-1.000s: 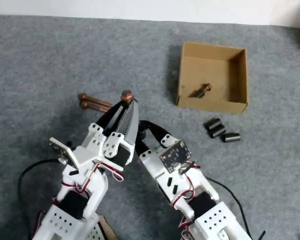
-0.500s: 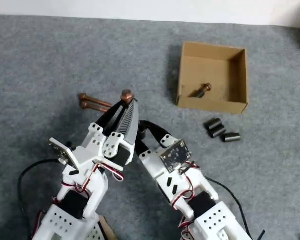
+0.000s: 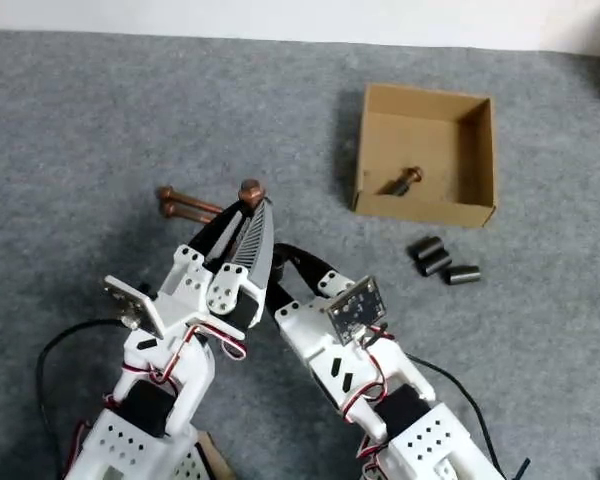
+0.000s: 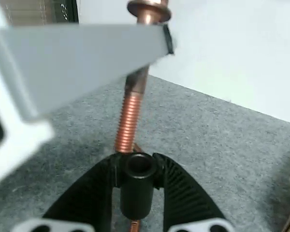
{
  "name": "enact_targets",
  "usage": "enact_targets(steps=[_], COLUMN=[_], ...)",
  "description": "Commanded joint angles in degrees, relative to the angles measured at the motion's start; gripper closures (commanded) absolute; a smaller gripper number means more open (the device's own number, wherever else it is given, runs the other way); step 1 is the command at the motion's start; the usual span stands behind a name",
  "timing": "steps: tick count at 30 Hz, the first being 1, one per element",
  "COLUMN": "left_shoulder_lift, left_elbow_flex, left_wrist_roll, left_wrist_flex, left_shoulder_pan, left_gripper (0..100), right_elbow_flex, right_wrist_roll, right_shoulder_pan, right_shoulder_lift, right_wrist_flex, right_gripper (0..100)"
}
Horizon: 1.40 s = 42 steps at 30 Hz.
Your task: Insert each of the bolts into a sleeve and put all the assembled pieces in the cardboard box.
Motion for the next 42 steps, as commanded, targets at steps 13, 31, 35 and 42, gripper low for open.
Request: enact_targets(steps=[13,31,35,42], left_shoulder_lift=[-0.6,-0.5,-0.6,-0.6], left_elbow_flex=[1.4,1.4,1.4,1.4], left_wrist_roll=[1.7,-8.5,-8.5,-8.9], left_wrist_flex=[3.5,8.4,9.0,9.0], left_shoulder_pan=[1.5,2.0,2.0,1.9], left_gripper=[99,99,99,99], right_elbow_flex=[9.4,9.4,9.4,9.4], right_wrist_roll=[-0.5,-0.5,-0.5,-0.5], right_shoulder_pan=[-2.2,0.7,2.9,6.5], right_shoulder_lift=[-1.0,-1.2,-1.2,-1.0], right_wrist_flex=[-1.5,-1.9,-2.1,-4.1], right_gripper=[99.3,99.3,99.3,99.3])
